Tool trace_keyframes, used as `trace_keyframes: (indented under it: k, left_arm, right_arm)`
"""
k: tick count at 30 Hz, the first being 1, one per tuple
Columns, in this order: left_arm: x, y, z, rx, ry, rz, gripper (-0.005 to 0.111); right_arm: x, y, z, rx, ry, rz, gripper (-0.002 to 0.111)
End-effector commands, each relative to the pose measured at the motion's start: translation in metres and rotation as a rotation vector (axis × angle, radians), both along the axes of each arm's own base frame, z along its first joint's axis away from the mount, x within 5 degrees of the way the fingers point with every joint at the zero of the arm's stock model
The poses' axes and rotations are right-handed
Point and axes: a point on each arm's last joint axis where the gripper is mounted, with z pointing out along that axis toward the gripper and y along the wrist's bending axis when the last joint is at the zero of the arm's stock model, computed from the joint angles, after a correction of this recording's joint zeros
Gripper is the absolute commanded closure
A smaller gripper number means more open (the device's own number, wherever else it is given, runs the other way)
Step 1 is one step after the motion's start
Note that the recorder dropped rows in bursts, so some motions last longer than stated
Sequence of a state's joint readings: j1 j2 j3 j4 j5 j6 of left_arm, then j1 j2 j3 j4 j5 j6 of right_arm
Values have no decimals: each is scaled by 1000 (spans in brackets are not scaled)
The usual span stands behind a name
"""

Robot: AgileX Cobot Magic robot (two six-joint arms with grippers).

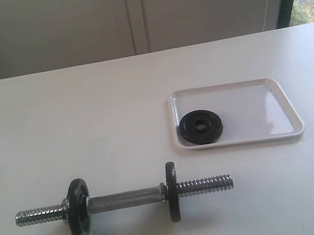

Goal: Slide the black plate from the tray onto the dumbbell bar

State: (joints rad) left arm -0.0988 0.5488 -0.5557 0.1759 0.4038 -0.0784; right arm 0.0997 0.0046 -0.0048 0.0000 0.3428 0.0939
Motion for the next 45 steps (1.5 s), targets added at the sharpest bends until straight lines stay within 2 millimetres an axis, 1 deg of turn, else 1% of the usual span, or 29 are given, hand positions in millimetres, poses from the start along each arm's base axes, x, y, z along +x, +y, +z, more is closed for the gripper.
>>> trace_keyframes:
  k: [1, 4, 6, 8, 10, 15, 19, 23, 24, 27, 28, 29, 30, 31, 32, 33, 36, 38, 41, 43, 45]
  left_arm:
    - [9, -25, 6, -10, 206, -264, 107]
    - [15, -46, 13, -49, 300, -510, 107]
    - [19, -60, 21, -79, 315, -677, 107]
    - [24, -71, 28, -143, 343, -803, 107]
    - [31, -77, 33, -184, 379, -861, 107]
    - [48, -87, 43, -146, 423, -939, 107]
    - [62, -99, 49, -39, 442, -999, 107]
    - [67, -122, 46, 66, 474, -1100, 107]
    - [66, -137, 43, 107, 466, -1156, 107]
    - [66, -159, 36, 200, 429, -1213, 107]
    - [66, -172, 29, 280, 419, -1253, 107]
    - [67, -177, 25, 312, 420, -1266, 107]
    - [67, -189, 17, 370, 435, -1303, 107]
    - [66, -195, 14, 381, 443, -1319, 107]
    - [69, -205, 7, 401, 470, -1340, 107]
    - [71, -209, 6, 406, 478, -1343, 107]
    - [89, -223, -15, 442, 576, -1301, 107]
    - [96, -230, -23, 454, 628, -1304, 107]
    - [106, -239, -34, 479, 646, -1313, 107]
    - [111, -242, -40, 508, 624, -1339, 107]
    - [113, -244, -45, 523, 615, -1353, 104]
  right_arm:
    - [0, 0, -1, 6, -7, 0, 108]
    - [0, 0, -1, 6, -7, 0, 108]
    - [0, 0, -1, 6, -7, 0, 108]
    - [0, 0, -1, 6, -7, 0, 108]
    - [0, 0, -1, 6, -7, 0, 108]
    - [0, 0, -1, 6, -7, 0, 108]
    - [0, 0, -1, 6, -7, 0, 108]
    - [0, 0, -1, 6, -7, 0, 108]
    - [0, 0, -1, 6, -7, 0, 108]
    - [0, 0, -1, 6, -7, 0, 108]
    - [0, 0, -1, 6, -7, 0, 108]
    - [0, 0, -1, 6, -7, 0, 108]
    - [0, 0, -1, 6, -7, 0, 108]
    - [0, 0, -1, 6, -7, 0, 108]
    - [0, 0, -1, 6, -7, 0, 108]
    - [0, 0, -1, 6, -7, 0, 108]
    - [0, 0, -1, 6, -7, 0, 108]
    - [0, 0, -1, 6, -7, 0, 108]
    - [0, 0, -1, 6, -7, 0, 108]
    - [0, 0, -1, 6, -7, 0, 108]
    - [0, 0, -1, 6, -7, 0, 108]
